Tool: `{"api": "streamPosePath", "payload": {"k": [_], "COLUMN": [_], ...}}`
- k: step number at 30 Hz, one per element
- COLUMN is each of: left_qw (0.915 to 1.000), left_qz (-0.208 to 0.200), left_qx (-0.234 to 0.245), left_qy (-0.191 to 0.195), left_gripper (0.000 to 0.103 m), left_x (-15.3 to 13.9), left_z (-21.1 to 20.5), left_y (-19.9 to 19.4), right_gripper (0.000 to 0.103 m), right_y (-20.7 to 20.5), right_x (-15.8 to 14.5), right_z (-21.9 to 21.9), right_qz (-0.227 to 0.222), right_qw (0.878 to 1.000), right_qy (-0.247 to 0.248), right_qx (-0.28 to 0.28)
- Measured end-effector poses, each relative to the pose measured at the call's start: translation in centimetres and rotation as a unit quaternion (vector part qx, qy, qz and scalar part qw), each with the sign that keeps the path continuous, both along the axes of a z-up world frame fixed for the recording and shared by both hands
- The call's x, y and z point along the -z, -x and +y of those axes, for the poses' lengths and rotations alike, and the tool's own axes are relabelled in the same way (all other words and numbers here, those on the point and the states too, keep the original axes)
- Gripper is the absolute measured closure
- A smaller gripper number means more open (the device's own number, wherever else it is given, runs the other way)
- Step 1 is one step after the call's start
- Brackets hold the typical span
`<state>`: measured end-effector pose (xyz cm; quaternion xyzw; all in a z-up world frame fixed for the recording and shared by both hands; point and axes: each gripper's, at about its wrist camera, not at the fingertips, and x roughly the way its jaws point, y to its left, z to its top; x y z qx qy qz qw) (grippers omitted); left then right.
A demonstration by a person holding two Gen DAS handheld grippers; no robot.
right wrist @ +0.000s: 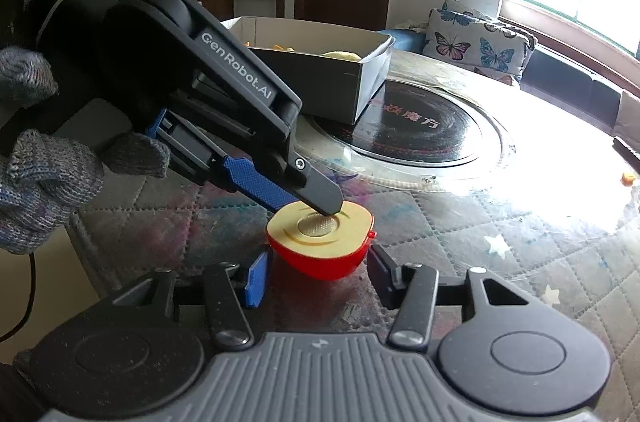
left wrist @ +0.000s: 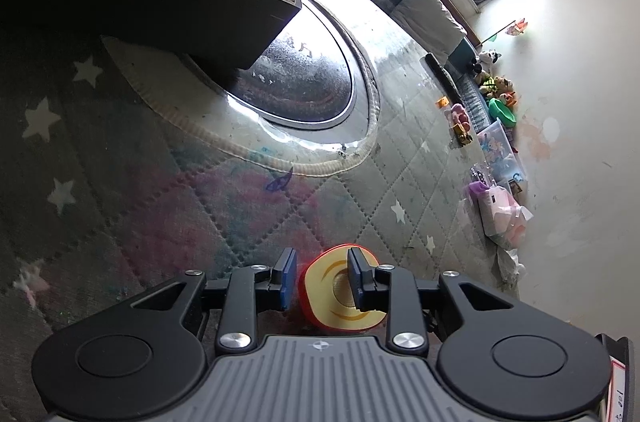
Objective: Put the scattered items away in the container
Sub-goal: 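Move the left gripper to the red-and-yellow fruit slice and grasp it, then lift the fruit slice with the left gripper and carry it into the box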
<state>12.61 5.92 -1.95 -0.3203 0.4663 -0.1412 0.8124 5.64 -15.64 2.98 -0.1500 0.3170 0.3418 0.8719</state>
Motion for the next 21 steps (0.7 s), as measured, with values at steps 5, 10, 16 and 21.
{"api": "streamPosePath", "payload": {"k": [5,10,16,21], "left_qw": [1.0000,0.9999,0.9990,0.9965], "left_qz": [-0.002,-0.010,-0.038,-0.069], "left_qx": [-0.002,-0.007,-0.020,-0.037], "left_qy": [0.001,0.001,-0.012,-0.030], "left_gripper": [0.074,0.074,0.074,0.074], "left_x": [0.0,-0.6,-2.7,-5.3], "left_z": [0.0,0.2,1.2,2.9], "left_y": [0.1,0.3,0.4,-0.4], "right_gripper": [0.051,0.052,0.052,0.052], "right_y": [-0.3,-0.5,-1.4,-3.3], "right_x": [0.0,-0.5,-2.1,-3.9], "right_z": [-0.1,0.1,1.3,3.2], "right_qz": [0.003,0.001,-0.014,-0.034], "right_qw": [1.000,1.000,1.000,0.998], "right_qy": [-0.003,-0.004,-0.005,-0.013], "right_qx": [0.002,-0.003,-0.023,-0.042]}}
